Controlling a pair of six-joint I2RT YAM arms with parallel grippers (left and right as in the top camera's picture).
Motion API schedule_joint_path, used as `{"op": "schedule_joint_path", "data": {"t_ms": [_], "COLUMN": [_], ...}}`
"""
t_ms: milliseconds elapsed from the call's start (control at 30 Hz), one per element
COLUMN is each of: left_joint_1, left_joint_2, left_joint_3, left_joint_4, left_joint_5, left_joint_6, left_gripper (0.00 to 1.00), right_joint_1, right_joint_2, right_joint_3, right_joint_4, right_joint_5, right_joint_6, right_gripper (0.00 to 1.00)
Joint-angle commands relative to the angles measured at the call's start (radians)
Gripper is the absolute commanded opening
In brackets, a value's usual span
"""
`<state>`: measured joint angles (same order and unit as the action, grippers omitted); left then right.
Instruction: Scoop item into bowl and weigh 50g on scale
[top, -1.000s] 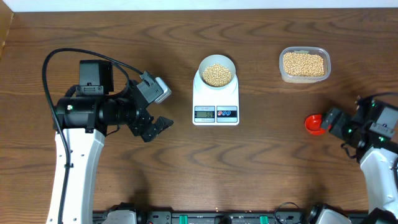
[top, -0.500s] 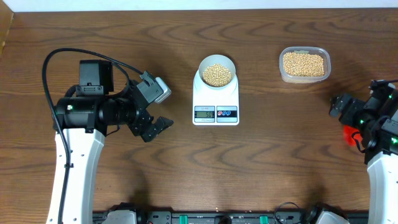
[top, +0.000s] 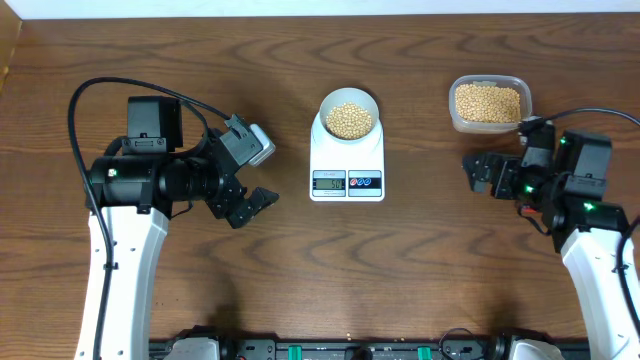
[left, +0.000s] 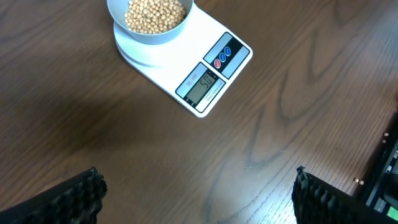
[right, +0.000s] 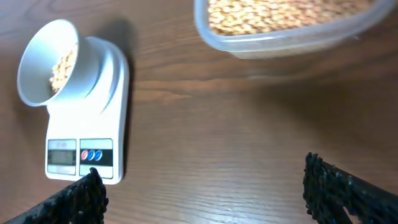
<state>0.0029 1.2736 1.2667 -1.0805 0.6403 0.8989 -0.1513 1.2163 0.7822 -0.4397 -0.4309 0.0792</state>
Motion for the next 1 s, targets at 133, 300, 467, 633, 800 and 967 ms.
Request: {"op": "schedule_joint_path", "data": {"t_ms": [133, 300, 467, 633, 800, 967], "left_joint_1": [0.003, 0.003, 0.003, 0.003, 0.003, 0.003], "left_joint_2": [0.006, 0.006, 0.006, 0.006, 0.006, 0.006], "left_joint_3": [0.019, 0.019, 0.019, 0.019, 0.019, 0.019], "left_joint_4": [-0.003, -0.003, -0.003, -0.003, -0.003, -0.003], "left_joint_5": [-0.005, -0.005, -0.005, -0.005, -0.005, -0.005], "left_joint_6": [0.017, 0.017, 0.017, 0.017, 0.017, 0.017], "left_gripper": [0.98, 0.98, 0.98, 0.98, 0.98, 0.98], "right_joint_1": [0.02, 0.02, 0.02, 0.02, 0.022, 0.028], "right_joint_2": [-0.018, -0.096, -0.136, -0.137, -0.14, -0.158], "right_joint_3": [0.018, 0.024, 0.024, 0.024, 0.024, 0.024], "right_joint_4": [0.064, 0.256, 0.41, 0.458, 0.466, 0.473], "right_joint_5": [-0.018, -0.017, -0.017, -0.017, -0.025, -0.04], "right_joint_6": [-0.09, -0.104, -0.104, -0.105, -0.103, -0.103], "right_gripper": [0.99, 0.99, 0.99, 0.99, 0.99, 0.99]}}
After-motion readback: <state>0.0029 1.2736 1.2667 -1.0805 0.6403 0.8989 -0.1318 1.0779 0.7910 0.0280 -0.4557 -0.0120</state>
